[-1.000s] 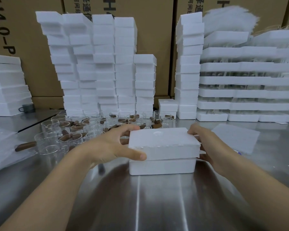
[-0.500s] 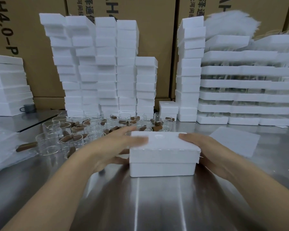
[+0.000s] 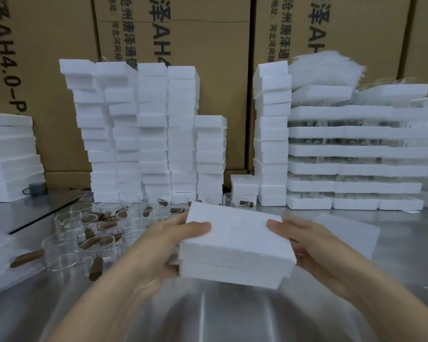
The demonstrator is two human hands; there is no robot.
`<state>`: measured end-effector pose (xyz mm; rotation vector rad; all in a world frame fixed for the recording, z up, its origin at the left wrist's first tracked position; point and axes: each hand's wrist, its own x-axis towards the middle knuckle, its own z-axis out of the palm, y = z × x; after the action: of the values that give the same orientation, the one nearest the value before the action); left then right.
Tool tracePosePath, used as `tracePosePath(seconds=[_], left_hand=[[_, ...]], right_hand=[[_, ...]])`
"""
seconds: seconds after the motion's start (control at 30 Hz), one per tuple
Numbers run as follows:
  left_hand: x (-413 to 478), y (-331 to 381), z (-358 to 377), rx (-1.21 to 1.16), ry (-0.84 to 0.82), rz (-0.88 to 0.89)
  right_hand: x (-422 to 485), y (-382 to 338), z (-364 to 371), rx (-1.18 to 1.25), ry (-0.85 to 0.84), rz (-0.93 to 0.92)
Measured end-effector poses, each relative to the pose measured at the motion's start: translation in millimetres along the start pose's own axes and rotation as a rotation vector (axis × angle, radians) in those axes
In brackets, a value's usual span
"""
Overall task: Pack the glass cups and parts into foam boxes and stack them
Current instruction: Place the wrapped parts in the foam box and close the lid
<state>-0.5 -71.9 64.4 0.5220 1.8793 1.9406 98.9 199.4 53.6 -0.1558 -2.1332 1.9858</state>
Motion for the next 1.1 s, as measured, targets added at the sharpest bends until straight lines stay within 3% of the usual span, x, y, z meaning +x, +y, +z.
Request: tracePosePath(seconds=[0.27,0.43,1.1], left_hand=[[7,-3,-3,-0.417,0.166,-0.064],[8,-9,2,-0.411,0.184,-0.056],[24,-9,28,-0.439,0.377,0.022]], right_hand=[[-7,-20,2,-0.273,-0.092,-0.284],[-18,-23,-3,-0.399,-0.139,-0.278],[-17,-41,-11,-0.349,-0.124,-0.246]])
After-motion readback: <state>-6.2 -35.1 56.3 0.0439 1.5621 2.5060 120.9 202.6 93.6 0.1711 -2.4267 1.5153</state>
